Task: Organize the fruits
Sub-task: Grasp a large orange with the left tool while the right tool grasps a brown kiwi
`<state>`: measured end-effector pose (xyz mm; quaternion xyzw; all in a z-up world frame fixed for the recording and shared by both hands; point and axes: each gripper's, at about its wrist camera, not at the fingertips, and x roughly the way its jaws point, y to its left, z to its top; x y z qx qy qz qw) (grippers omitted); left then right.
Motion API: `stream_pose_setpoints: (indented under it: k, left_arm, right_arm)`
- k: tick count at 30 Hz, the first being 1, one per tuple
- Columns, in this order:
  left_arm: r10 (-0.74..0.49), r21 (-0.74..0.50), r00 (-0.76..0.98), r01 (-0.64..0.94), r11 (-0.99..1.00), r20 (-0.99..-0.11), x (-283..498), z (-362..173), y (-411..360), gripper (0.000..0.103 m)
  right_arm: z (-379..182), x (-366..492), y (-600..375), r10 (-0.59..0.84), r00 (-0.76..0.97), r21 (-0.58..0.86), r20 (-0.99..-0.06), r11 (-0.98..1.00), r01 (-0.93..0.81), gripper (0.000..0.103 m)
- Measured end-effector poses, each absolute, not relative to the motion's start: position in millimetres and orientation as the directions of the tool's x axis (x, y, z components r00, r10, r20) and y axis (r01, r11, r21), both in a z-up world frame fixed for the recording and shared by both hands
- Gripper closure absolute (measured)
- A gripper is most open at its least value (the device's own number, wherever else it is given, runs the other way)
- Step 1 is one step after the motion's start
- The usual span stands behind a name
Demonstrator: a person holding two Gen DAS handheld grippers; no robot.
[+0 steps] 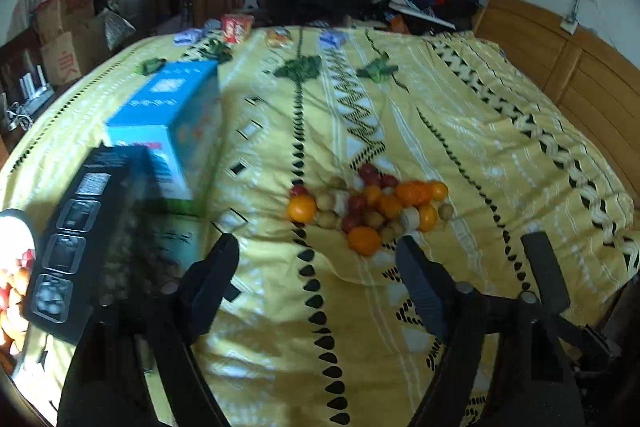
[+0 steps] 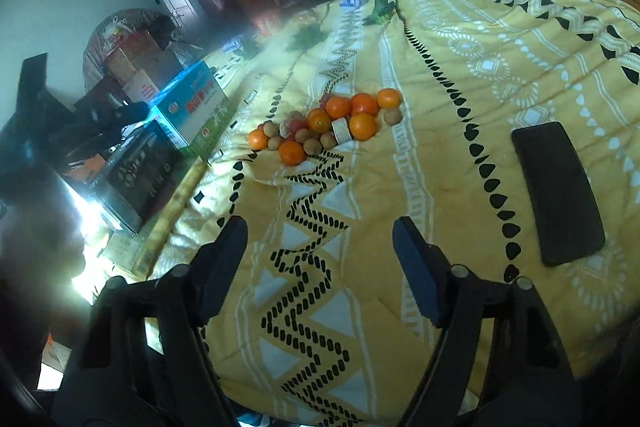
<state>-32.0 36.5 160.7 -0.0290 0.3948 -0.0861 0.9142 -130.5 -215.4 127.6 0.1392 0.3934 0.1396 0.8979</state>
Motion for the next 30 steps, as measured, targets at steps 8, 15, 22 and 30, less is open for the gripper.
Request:
stream_pose_setpoints:
  k: [8, 15, 22, 30]
  left_arm:
    - [-0.308, -0.186, 0.543, 0.267, 0.945, -0.781, 28, 75, -6, 0.048]
    - [-0.301, -0.182, 0.486, 0.278, 0.943, -0.821, 61, 35, -17, 0.048]
    - [-0.319, -0.188, 0.501, 0.294, 0.937, -0.805, 70, 25, -26, 0.048]
    - [-0.329, -0.230, 0.539, 0.244, 0.942, -0.775, 47, 40, -1, 0.061]
  right_arm:
    - [100, -114, -227, 0.332, 0.577, 0.340, -0.746, 0.935, -0.100, 0.032]
    - [84, -94, -237, 0.323, 0.545, 0.346, -0.774, 0.936, -0.064, 0.032]
    - [72, -76, -234, 0.324, 0.522, 0.344, -0.789, 0.937, -0.060, 0.032]
    - [82, -49, -216, 0.386, 0.530, 0.369, -0.755, 0.918, -0.142, 0.052]
